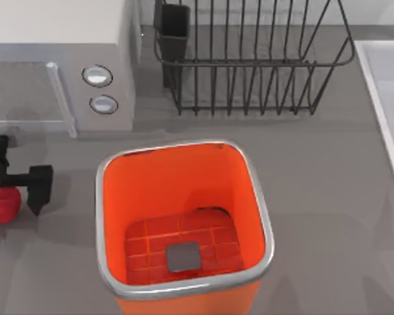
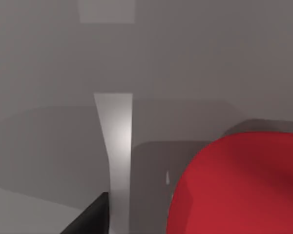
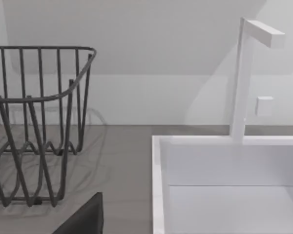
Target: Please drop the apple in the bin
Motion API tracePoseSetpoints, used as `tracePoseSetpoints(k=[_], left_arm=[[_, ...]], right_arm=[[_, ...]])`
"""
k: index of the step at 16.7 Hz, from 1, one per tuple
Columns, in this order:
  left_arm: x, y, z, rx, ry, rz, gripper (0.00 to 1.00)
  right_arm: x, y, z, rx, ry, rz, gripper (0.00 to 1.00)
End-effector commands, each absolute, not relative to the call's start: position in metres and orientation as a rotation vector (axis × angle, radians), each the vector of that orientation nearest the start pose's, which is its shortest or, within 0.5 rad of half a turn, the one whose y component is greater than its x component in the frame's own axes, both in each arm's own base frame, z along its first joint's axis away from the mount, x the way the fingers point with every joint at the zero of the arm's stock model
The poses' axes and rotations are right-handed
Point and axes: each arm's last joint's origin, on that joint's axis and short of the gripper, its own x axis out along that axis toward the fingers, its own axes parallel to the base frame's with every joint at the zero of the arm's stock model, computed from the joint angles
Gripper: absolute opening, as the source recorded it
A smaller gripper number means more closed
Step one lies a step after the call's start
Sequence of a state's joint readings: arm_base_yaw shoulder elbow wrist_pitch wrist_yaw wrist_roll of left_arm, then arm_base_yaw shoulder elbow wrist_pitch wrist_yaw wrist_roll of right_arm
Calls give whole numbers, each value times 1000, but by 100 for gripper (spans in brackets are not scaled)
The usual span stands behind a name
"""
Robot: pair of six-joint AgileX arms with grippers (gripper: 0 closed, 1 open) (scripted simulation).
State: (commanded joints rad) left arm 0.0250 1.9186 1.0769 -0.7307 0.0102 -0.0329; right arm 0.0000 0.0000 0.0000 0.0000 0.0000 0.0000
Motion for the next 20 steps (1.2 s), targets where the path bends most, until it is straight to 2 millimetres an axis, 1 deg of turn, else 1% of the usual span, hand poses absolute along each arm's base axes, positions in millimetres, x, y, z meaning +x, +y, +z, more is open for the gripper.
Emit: tracePoseSetpoints(k=[11,12,19,20], left_arm=[[323,10,106,-57,1572,42,2],[323,10,106,-57,1572,42,0],[323,10,106,-57,1572,42,0],[322,10,114,-48,1565,48,0]], right_arm=[[106,-1,160,0,0,0,100],[106,-1,160,0,0,0,100],[106,-1,160,0,0,0,100],[106,-1,160,0,0,0,100]])
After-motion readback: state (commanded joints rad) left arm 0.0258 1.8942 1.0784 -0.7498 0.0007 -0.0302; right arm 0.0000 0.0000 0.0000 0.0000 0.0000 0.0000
